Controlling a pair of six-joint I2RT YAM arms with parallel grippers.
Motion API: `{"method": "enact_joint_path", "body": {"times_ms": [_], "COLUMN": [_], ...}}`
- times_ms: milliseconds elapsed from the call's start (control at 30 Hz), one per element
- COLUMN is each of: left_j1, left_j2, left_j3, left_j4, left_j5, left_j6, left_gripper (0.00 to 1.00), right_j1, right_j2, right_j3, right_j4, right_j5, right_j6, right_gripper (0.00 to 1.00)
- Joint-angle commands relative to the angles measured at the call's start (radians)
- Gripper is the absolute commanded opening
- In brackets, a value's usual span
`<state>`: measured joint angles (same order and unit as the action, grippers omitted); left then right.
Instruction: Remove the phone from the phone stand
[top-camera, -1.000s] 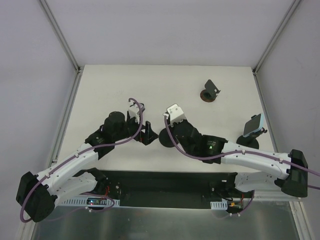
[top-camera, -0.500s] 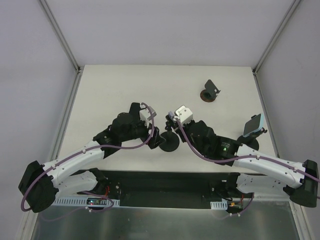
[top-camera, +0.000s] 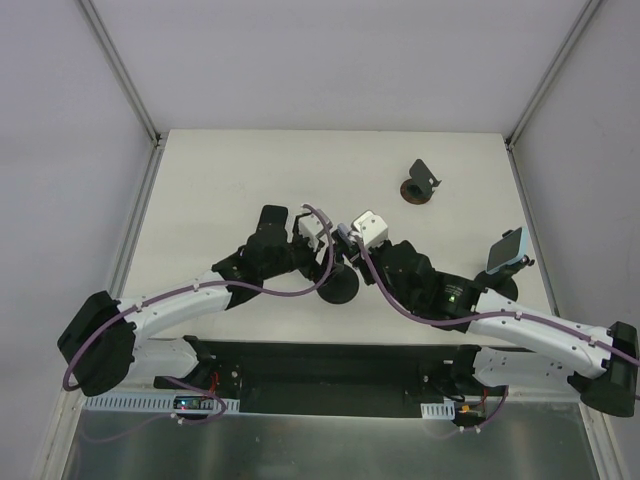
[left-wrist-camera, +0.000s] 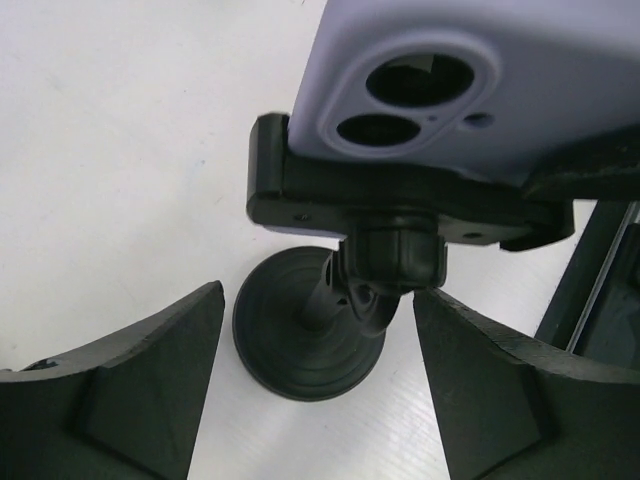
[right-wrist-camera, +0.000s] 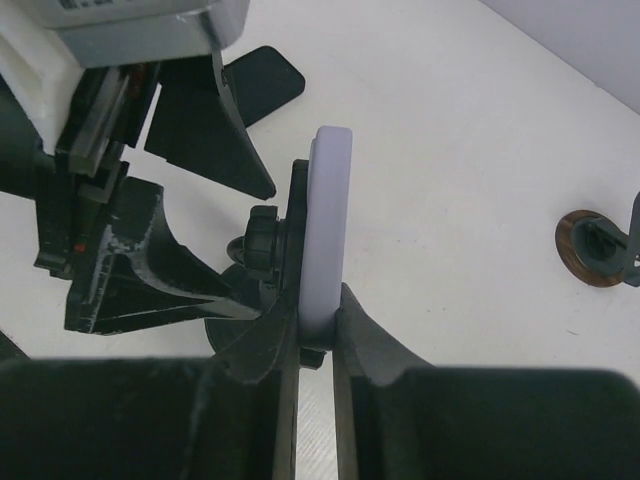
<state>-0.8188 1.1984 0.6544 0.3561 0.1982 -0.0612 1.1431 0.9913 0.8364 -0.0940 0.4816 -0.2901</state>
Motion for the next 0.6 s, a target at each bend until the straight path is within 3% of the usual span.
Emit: {"method": "enact_joint_path", "body": {"times_ms": [0,100,233,333,367,467,567], "left_j1": [-0.026,-0.039,-0.057,-0.071,-0.075,-0.089,-0.105], "left_j2": [0.041,0.065,0.079,0.086,0.090,0.095,0.098], "left_j3": [0.063,0.067,0.062,0.057,0.056,0.050,0.041], "left_j4": [0.112,0.126,0.144,0.147,0.149,0.147,0.147], "left_j5": [-0.005,-0.002,-0.003,-0.006,-0.008,-0.014,-0.023], "left_j6": [0.026,0.018,0.011,0.011,0.009,0.011,0.009], "left_gripper": [0.73,0.61,0.33,0.20,0.10,0.00,0.00], "right_j1": [0.000,0.000,0.000,0.001,0.001,0.001,0.000], "right_j2": [-0.026,-0.025,-0.020,-0.019,-0.019,-0.016,-0.011], "right_j3": [-0.002,-0.002,-0.002,-0.002,-0.002,-0.010,-0.017], "right_j4": [0.017,0.016,0.017,0.019,0.020,0.036,0.062], "right_j5": [-0.026,-0.031,-0.031,-0.026,-0.020,0.008,0.063], "right_j6": [0.029,0.034,0.040,0.046,0.048,0.057,0.069], "right_gripper": [0.07,0.07,0.08,0.13,0.15,0.28,0.38]}}
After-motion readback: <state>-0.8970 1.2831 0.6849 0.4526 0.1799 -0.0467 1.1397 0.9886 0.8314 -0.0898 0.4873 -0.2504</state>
